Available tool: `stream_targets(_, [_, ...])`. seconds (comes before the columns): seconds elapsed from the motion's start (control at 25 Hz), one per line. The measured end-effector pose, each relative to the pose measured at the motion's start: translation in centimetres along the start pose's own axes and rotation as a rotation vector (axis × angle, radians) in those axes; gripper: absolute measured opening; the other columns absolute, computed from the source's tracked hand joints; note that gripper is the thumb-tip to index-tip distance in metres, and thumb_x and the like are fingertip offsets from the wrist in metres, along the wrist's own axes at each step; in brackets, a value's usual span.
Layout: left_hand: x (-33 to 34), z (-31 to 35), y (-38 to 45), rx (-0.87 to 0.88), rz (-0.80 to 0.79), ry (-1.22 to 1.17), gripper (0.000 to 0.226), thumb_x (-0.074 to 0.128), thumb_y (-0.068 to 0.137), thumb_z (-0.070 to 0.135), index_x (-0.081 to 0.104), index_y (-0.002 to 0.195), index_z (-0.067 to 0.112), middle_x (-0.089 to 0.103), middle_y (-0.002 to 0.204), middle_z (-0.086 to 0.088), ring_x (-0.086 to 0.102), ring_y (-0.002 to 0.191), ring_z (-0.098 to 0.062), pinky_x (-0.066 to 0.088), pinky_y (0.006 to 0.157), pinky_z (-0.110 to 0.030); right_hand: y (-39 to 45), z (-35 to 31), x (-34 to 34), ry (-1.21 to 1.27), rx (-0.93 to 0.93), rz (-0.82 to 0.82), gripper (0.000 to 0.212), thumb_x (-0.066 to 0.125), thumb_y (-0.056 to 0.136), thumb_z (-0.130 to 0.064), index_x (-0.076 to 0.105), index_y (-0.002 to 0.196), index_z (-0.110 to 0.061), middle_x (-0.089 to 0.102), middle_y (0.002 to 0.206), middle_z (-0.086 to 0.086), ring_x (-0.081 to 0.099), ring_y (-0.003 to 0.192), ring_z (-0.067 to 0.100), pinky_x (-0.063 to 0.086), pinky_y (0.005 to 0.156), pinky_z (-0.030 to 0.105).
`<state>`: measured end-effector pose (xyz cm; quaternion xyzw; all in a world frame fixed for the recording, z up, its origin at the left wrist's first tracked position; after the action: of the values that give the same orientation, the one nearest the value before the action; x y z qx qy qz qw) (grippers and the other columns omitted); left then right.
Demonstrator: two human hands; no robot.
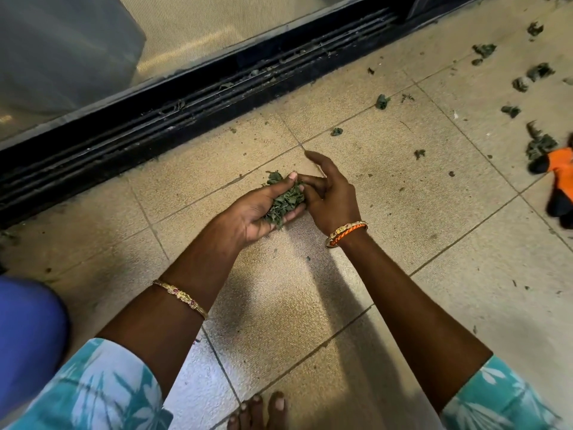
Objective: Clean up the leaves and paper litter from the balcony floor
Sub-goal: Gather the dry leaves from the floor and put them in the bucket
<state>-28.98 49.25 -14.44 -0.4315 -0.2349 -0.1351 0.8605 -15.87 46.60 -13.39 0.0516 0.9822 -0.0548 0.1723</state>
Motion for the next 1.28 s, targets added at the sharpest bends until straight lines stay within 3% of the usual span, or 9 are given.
stream_targets(0.12, [0.0,0.2,0.3,0.014,0.04,0.0,0.029,0.074,0.071,0.021,0.066,0.093,0.004,0.067,0.089,-0.013,0.061,0.085,-0.023,0.053,0.082,-0.029,1.1,-0.4,-0.5,-0.105,-0.012,-0.117,0.05,0.045,0.094,-0.004,0.036,0.139,-0.023,0.06,0.127,0.006,0.052,0.111,0.006,0.046,0.084,0.017])
stream_targets(0.36, [-1.1,1.8,0.8,0.03,0.196,0.044,0.045,0.08,0.064,0.015,0.06,0.102,0.001,0.069,0.085,-0.015,0.067,0.064,-0.021,0.056,0.051,-0.023,12.2,3.4,-3.6,-0.684,-0.044,-0.05,0.048,0.044,0.089,0.001,0.042,0.137,-0.006,0.027,0.149,0.02,0.034,0.133,0.033,0.03,0.111,0.035])
stream_targets(0.52, [-1.8,1.7,1.4,0.021,0.247,0.077,0.04,0.082,0.066,0.017,0.061,0.099,0.006,0.066,0.091,-0.014,0.066,0.066,-0.019,0.055,0.05,-0.022,12.0,5.8,-3.0,-0.931,-0.264,-0.016,0.03,0.047,0.087,0.005,0.062,0.113,0.006,0.057,0.12,0.026,0.05,0.115,0.038,0.042,0.091,0.035])
stream_targets(0.68, [-1.7,1.9,1.8,0.028,0.248,0.134,0.042,0.081,0.068,0.019,0.062,0.102,0.006,0.067,0.09,-0.012,0.067,0.066,-0.017,0.054,0.051,-0.02,11.0,4.5,-3.5,-0.724,-0.167,0.142,0.023,0.053,0.08,0.006,0.072,0.094,0.003,0.069,0.098,0.021,0.062,0.096,0.032,0.048,0.086,0.034])
stream_targets(0.8, [-0.8,2.0,2.1,0.011,0.225,0.145,0.051,0.084,0.06,0.028,0.063,0.103,0.008,0.068,0.087,-0.009,0.067,0.068,-0.016,0.055,0.054,-0.021,8.0,2.0,-3.6,-0.22,0.078,0.09,0.012,0.068,0.078,0.0,0.074,0.086,-0.007,0.072,0.086,0.01,0.066,0.082,0.016,0.053,0.085,0.028])
stream_targets(0.92, [0.5,2.1,2.6,0.017,0.168,0.184,0.077,0.087,0.045,0.042,0.065,0.112,0.01,0.068,0.096,-0.008,0.068,0.074,-0.015,0.056,0.062,-0.023,4.5,-0.2,-3.8,0.246,0.165,0.021,0.028,0.072,0.073,0.007,0.066,0.096,-0.007,0.069,0.071,0.005,0.068,0.07,0.015,0.058,0.072,0.031])
stream_targets(1.0, [1.7,2.3,3.0,0.02,0.113,0.193,0.074,0.084,0.052,0.042,0.065,0.114,0.007,0.069,0.09,-0.009,0.068,0.066,-0.014,0.054,0.053,-0.019,3.9,-0.7,-4.0,0.25,0.169,0.015,0.035,0.072,0.073,0.008,0.061,0.101,-0.008,0.068,0.069,0.005,0.068,0.064,0.011,0.059,0.067,0.029])
stream_targets(1.12, [3.1,2.7,3.7,0.03,0.1,0.17,0.038,0.078,0.073,0.029,0.064,0.1,0.005,0.068,0.078,-0.007,0.065,0.057,-0.012,0.054,0.05,-0.017,4.9,-0.7,-5.0,0.202,0.171,-0.002,0.018,0.064,0.081,0.006,0.063,0.094,-0.006,0.067,0.073,0.005,0.066,0.062,0.007,0.058,0.065,0.025])
stream_targets(1.28, [2.1,3.8,4.3,0.039,0.171,0.224,0.021,0.074,0.077,0.019,0.06,0.09,0.009,0.067,0.079,-0.007,0.061,0.06,-0.014,0.051,0.056,-0.023,9.8,1.9,-9.8,-0.139,0.159,0.184,0.015,0.061,0.085,-0.005,0.068,0.093,-0.014,0.067,0.094,0.005,0.063,0.085,0.017,0.053,0.082,0.033])
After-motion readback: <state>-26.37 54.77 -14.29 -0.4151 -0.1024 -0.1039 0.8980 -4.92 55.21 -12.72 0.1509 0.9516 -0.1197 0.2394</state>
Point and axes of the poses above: each hand's wrist, its own y-axis towards the middle knuckle, its own x-axis out of the palm, z = x × y, the point moved 1 cm from there along y, towards the middle knuckle
